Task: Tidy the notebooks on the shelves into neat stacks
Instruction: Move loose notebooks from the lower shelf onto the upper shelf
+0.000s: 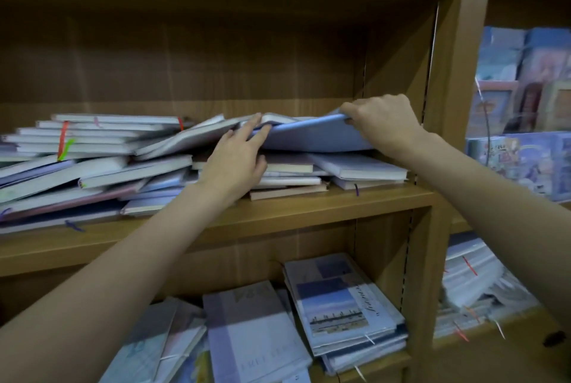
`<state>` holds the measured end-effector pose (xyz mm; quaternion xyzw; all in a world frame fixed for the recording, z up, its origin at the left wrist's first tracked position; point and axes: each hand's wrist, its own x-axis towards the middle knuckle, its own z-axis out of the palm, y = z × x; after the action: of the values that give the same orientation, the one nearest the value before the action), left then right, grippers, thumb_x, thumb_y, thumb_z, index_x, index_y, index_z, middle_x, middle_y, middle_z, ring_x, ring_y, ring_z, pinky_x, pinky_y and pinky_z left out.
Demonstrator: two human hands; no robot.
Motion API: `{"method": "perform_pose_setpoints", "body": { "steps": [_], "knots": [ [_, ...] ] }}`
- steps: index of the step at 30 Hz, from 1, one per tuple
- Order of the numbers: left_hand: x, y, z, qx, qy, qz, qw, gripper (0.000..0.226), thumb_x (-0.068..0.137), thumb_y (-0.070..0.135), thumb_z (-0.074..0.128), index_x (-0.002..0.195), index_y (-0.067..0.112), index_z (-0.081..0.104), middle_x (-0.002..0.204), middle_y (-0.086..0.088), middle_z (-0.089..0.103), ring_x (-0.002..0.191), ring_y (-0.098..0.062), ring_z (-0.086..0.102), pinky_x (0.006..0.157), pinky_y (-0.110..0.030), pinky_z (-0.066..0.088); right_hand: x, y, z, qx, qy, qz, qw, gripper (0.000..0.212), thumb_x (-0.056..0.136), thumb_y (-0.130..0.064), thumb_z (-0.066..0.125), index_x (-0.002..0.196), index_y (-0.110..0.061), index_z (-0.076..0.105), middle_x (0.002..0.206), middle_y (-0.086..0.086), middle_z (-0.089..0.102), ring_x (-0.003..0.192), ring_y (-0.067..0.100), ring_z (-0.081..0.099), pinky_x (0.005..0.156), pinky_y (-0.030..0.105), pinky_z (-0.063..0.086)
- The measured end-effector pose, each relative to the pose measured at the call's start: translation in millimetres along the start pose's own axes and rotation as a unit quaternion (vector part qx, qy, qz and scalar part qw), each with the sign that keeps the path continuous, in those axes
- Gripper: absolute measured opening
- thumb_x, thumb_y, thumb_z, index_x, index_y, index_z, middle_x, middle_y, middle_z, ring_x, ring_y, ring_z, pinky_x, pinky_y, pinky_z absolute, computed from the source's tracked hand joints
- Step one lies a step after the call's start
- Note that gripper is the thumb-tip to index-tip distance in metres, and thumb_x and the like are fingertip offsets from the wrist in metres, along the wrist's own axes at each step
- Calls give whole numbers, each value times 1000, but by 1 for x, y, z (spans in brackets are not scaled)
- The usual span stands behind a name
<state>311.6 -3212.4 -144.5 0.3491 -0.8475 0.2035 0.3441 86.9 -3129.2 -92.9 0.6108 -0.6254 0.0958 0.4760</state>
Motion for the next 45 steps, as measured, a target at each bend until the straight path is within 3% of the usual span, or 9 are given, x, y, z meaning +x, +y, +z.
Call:
{"method": "perform_pose_setpoints", "body": {
  "steps": [9,14,17,23,29,33,36,39,45],
  "knots": [
    [-2,6,-16,-56,-28,-71,996,75,91,16,48,150,20,2,155,-18,5,143,-31,10,114,-36,15,-12,1,-27,-84,138,-2,987,30,53,-5,84,78,-13,68,58,2,62,50,20,59,45,19,34],
    [-33,23,-47,-209,139,-97,963,67,91,12,51,148,22,18,154,-5,10,121,-22,42,93,-30,42,-38,-5,-60,-27,217,-17,976,28,66,-8,80,90,-10,67,75,5,70,62,23,65,52,25,47],
    [-67,39,-57,-402,188,-198,874,61,90,11,55,143,20,25,148,-1,20,113,-3,38,89,-25,46,-66,-25,-69,-6,232,-34,972,26,72,-11,76,96,-8,68,78,6,71,62,22,66,51,24,47],
    [-141,80,-53,-737,56,-366,566,75,88,24,62,146,31,14,140,-3,37,116,-21,52,94,-37,49,-135,-91,-67,63,191,-27,979,16,76,-11,62,89,-13,70,67,2,68,50,21,63,36,21,42],
    [-160,90,-39,-751,38,-405,520,35,93,-1,46,118,22,36,112,-3,56,85,-18,61,60,-34,50,-190,-148,-61,322,-6,-56,945,34,79,-31,67,108,-12,69,95,4,73,82,22,70,58,41,57],
    [-178,64,-33,-723,47,-384,572,34,91,-6,48,116,16,41,118,-6,58,97,-20,59,70,-33,52,-210,-139,-43,499,-213,91,835,64,86,-43,61,142,-24,38,155,-1,23,143,14,16,114,35,20],
    [-215,39,-30,-714,-28,-380,588,33,93,5,50,123,19,47,116,0,63,90,-15,63,61,-30,54,-224,-141,-25,580,-304,245,716,92,75,-52,66,149,-24,18,155,-1,18,141,22,24,111,44,30],
    [-258,22,-8,-699,-68,-456,547,30,93,2,48,121,11,50,115,-11,63,78,-18,66,62,-32,56,-246,-181,-3,684,-399,240,562,50,82,-38,67,126,-20,52,123,1,63,103,17,65,90,37,54],
    [-291,4,37,-627,-149,-547,535,21,93,1,48,113,6,55,91,-8,66,72,-19,65,64,-32,56,-265,-229,31,710,-448,335,427,24,84,-15,68,106,-4,66,89,6,72,72,15,70,61,24,54]
  ]
}}
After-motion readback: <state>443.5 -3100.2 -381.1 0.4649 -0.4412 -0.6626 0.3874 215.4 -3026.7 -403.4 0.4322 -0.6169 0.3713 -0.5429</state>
